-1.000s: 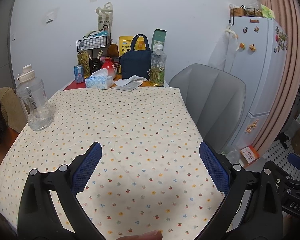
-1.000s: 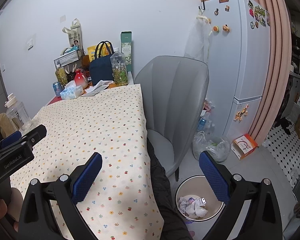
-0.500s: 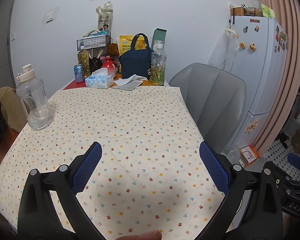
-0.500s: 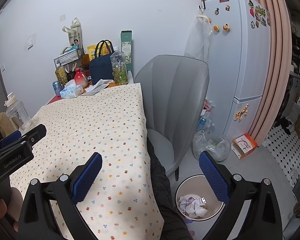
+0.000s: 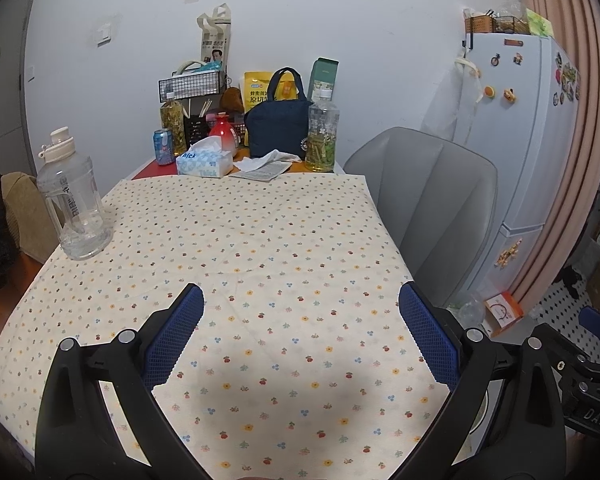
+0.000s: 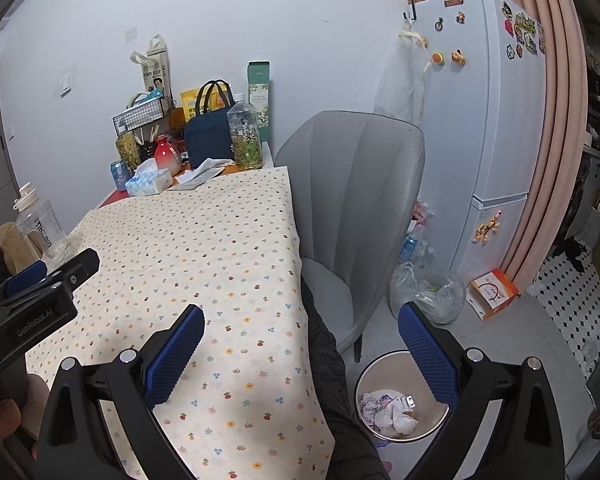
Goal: Collect trash
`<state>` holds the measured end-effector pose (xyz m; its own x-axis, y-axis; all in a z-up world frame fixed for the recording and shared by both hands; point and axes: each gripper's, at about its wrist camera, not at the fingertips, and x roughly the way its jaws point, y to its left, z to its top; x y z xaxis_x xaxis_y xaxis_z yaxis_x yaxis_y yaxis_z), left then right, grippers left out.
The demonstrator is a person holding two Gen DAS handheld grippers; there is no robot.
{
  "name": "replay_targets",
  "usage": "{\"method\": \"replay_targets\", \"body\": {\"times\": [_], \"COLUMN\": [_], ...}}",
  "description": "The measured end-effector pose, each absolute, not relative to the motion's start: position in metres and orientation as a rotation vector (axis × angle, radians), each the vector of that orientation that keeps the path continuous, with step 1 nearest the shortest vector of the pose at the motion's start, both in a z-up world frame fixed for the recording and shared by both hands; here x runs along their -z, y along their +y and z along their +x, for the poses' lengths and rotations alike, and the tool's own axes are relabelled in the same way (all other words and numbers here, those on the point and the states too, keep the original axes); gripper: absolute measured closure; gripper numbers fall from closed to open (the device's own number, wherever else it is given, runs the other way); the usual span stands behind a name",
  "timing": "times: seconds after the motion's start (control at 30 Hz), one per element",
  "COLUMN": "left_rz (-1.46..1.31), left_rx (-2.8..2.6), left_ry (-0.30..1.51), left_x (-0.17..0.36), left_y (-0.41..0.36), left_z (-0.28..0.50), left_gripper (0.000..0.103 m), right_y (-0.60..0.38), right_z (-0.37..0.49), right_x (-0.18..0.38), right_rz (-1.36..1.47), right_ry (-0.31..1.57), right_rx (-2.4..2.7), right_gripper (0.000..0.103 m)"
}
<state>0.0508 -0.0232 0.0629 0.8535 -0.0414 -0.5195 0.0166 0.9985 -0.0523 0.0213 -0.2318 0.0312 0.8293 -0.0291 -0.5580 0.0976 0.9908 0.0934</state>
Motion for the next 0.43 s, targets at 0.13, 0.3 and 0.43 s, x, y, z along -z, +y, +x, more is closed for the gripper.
{"method": "replay_targets", "body": {"times": [0.13,0.3,0.43], "left_rz": [-0.048,-0.055,-0.054], "left_rx": [0.027,0.027,0.027], "left_ry": [0.548,0.548,0.548], "left_x": [-0.0626,-0.0628,-0.0632], "left_y": [-0.0207,-0.0165,-0.0177], "left_z": [0.0501,0.0492,0.0487], "left_gripper": [0.006,0.006,0.006], "right_y": [-0.2278,-0.2261,-0.2257], "right_z": [0.0209,0.0199,0.0196], "right_x": [-0.0325,-0.0336,-0.0334], "right_rz": [0.115,0.111,0.112], "right_ry": [0.589,0.588,0.589], "right_rx": [0.062,0.059,0.059], "right_gripper": [0.008,0.008,0.008]}}
